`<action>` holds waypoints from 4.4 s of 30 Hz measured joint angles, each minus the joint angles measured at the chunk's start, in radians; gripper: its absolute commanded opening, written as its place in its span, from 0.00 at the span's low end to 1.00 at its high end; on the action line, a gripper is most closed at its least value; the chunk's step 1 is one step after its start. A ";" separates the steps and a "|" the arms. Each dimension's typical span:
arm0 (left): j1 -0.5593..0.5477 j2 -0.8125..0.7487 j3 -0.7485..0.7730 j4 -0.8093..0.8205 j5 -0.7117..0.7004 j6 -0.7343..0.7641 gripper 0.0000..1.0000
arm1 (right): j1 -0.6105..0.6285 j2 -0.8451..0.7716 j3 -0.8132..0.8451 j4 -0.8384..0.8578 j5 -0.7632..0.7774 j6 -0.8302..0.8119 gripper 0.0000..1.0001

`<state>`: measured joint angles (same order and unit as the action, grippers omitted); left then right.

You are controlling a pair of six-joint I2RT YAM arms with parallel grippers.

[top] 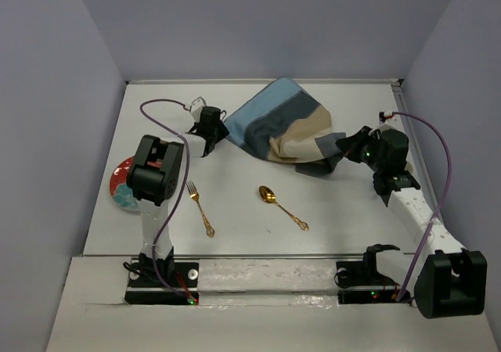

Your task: Set the dinner table for one person

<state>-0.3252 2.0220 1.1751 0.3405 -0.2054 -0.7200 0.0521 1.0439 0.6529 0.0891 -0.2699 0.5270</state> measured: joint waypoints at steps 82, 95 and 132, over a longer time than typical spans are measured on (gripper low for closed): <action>0.001 -0.662 -0.170 0.091 0.000 0.091 0.00 | 0.000 0.022 0.169 -0.135 0.034 -0.026 0.00; 0.048 -0.792 0.005 0.012 0.016 0.120 0.00 | 0.000 -0.011 0.592 -0.217 0.156 -0.100 0.00; 0.237 -0.491 -0.517 0.215 0.234 -0.077 0.00 | -0.012 0.535 0.234 -0.030 0.047 0.012 0.00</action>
<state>-0.0887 1.5311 0.6582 0.5552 0.0288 -0.7967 0.0399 1.5791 0.8867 0.0589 -0.2226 0.5392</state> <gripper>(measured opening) 0.015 0.034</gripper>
